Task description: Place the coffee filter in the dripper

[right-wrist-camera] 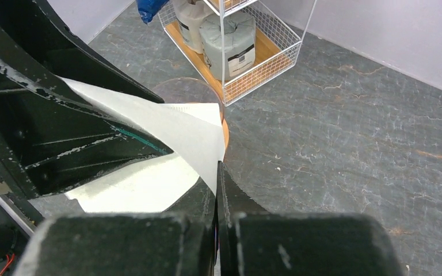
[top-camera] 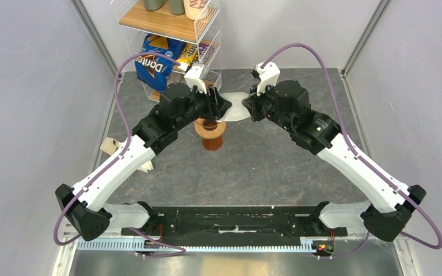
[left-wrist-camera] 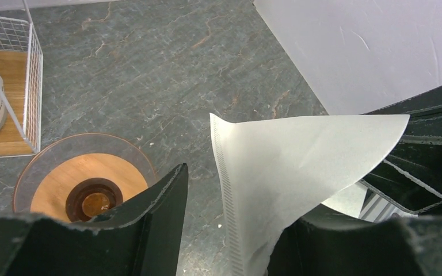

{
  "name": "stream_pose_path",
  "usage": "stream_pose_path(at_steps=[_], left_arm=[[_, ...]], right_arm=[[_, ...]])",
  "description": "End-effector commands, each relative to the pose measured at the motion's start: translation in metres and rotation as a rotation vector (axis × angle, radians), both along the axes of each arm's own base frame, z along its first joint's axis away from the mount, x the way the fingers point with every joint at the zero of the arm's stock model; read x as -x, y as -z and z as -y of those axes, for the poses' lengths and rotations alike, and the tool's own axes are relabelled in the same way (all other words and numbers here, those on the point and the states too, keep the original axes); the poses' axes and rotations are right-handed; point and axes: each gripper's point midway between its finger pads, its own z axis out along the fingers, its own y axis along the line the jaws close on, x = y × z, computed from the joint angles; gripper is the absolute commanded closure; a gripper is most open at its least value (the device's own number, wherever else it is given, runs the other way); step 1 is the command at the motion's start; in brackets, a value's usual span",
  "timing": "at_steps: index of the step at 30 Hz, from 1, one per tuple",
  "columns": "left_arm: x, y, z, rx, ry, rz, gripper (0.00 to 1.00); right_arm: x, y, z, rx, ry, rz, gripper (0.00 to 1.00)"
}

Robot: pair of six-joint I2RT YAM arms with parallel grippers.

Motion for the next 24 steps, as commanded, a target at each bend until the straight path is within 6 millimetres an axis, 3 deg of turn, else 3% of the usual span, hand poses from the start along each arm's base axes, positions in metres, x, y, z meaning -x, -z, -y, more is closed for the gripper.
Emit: stream_pose_path(at_steps=[1, 5, 8, 10, 11, 13, 15, 20, 24], left_arm=[[-0.002, -0.014, -0.001, -0.027, -0.006, 0.070, 0.47], [-0.001, -0.014, 0.006, -0.034, 0.018, 0.073, 0.58], [0.000, -0.014, 0.011, -0.028, 0.029, 0.065, 0.85], [-0.001, -0.015, 0.010, -0.019, 0.018, 0.060, 0.97], [-0.002, -0.017, 0.010, -0.014, 0.012, 0.060, 0.98], [-0.002, -0.017, 0.009, -0.010, 0.002, 0.055, 0.98], [-0.003, -0.017, 0.008, -0.001, -0.009, 0.047, 0.98], [-0.002, -0.020, 0.010, 0.046, -0.017, 0.032, 0.98], [-0.004, -0.022, 0.009, 0.066, -0.043, 0.019, 0.98]], right_arm=[[-0.001, -0.019, 0.001, -0.012, -0.008, 0.045, 1.00], [-0.003, -0.018, -0.001, -0.007, -0.006, 0.037, 1.00], [-0.004, -0.019, -0.003, -0.012, -0.006, 0.032, 1.00], [-0.004, -0.019, -0.003, -0.014, -0.001, 0.028, 1.00], [-0.005, -0.018, -0.001, -0.013, 0.013, 0.024, 0.97], [-0.008, -0.016, 0.005, -0.013, 0.057, 0.012, 0.70], [-0.010, -0.014, 0.011, -0.020, 0.098, 0.001, 0.57], [-0.010, -0.006, 0.009, -0.054, 0.116, -0.040, 0.39], [-0.013, -0.003, 0.008, -0.076, 0.144, -0.056, 0.35]])
